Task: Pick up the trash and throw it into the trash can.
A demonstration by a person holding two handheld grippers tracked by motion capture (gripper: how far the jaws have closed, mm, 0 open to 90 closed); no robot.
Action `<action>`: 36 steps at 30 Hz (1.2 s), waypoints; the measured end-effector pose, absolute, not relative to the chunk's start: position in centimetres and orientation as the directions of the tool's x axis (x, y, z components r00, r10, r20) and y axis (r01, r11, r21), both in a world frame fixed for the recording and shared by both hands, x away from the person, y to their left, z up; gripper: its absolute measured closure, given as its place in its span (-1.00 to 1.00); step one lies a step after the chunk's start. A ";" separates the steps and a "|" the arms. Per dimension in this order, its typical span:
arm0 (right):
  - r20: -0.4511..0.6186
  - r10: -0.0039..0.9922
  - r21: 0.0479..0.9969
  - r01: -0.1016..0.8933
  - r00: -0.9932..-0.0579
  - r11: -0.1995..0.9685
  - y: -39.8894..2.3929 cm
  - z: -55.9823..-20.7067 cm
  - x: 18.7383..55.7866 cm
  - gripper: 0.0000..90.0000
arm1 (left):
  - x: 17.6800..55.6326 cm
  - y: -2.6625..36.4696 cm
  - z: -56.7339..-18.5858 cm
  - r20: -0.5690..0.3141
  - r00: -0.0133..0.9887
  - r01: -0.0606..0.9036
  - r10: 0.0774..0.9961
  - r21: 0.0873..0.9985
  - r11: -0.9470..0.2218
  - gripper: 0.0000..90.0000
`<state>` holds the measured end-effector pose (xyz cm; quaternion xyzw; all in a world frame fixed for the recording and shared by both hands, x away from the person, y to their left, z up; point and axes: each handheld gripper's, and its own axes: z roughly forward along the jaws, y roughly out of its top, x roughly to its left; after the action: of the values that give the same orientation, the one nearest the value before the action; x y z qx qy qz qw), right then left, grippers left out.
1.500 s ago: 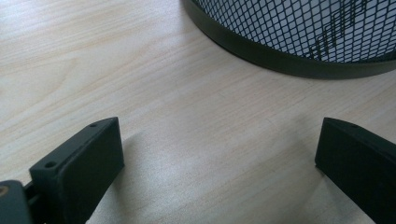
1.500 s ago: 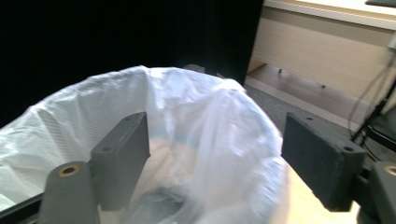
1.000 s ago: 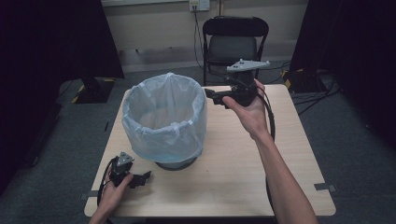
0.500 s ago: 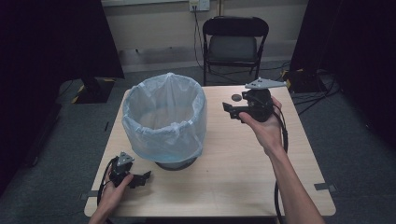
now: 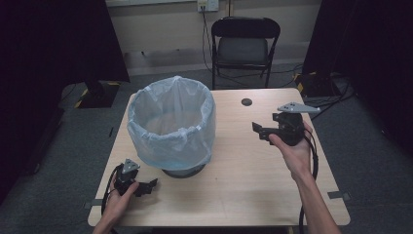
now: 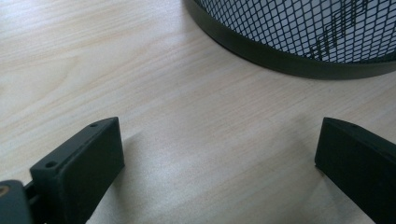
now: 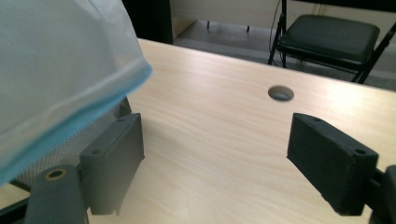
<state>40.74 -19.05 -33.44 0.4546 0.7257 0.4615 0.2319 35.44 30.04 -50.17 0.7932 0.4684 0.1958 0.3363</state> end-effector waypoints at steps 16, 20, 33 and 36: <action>0.065 0.916 0.830 0.531 -0.397 0.171 -22.5 -40.4 38.4 -0.59 | 35.3 29.9 -50.2 -0.003 0.480 0.615 0.878 0.715 -0.334 -0.98; 0.046 0.924 0.804 0.563 -0.379 0.191 -22.8 -42.4 37.9 -0.58 | 35.3 29.9 -50.1 0.000 0.479 0.614 0.878 0.715 -0.335 -0.98; 0.027 0.955 0.717 0.672 -0.294 0.187 -24.0 -48.5 37.2 -0.59 | 35.3 29.9 -50.1 0.000 0.476 0.616 0.879 0.714 -0.334 -0.99; 0.043 0.964 0.708 0.688 -0.263 0.156 -24.4 -49.3 37.2 -0.60 | 35.2 29.9 -50.1 0.001 0.476 0.616 0.879 0.714 -0.334 -0.99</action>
<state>37.20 -24.39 -49.27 0.5670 0.7286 0.3172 0.2171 35.24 29.86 -50.14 0.7923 0.4718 0.1986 0.3321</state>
